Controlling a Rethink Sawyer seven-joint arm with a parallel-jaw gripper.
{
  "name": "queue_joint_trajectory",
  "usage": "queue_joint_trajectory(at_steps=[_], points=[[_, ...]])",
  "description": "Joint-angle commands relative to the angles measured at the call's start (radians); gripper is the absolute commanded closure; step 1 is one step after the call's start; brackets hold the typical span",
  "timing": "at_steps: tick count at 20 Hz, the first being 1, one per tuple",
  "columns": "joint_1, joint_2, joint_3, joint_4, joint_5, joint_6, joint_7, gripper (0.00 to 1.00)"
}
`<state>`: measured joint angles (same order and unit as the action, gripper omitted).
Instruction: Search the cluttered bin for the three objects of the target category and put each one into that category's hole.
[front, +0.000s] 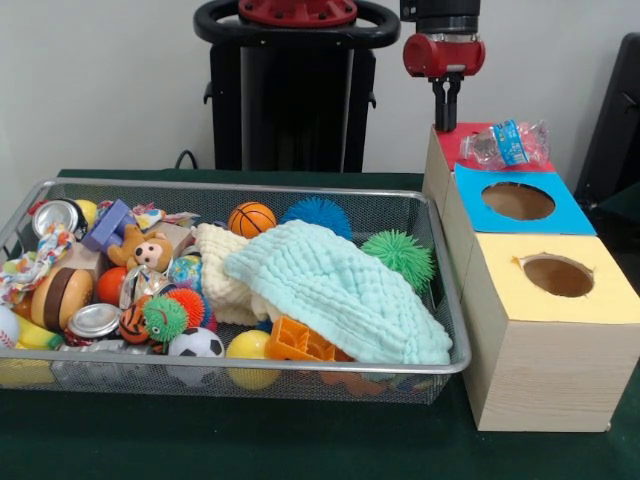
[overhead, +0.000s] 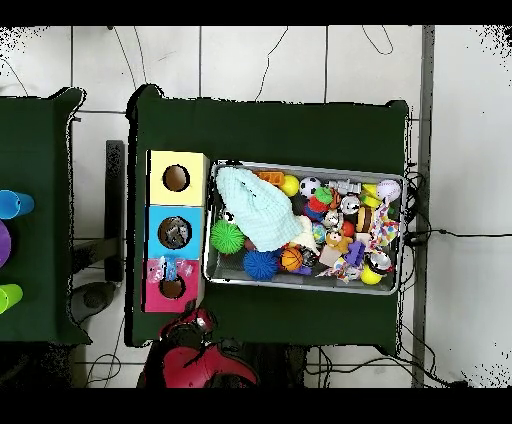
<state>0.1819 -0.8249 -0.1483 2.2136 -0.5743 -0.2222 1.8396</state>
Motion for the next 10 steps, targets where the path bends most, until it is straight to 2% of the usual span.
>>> queue_joint_trajectory(at_steps=[1,5,10], points=[[0.008,0.045,0.021,0.038,-0.054,-0.132,0.11,1.0],[0.017,0.042,0.01,0.054,-0.056,-0.153,0.11,1.0],[-0.007,0.038,0.084,0.005,-0.042,-0.072,0.103,1.0]])
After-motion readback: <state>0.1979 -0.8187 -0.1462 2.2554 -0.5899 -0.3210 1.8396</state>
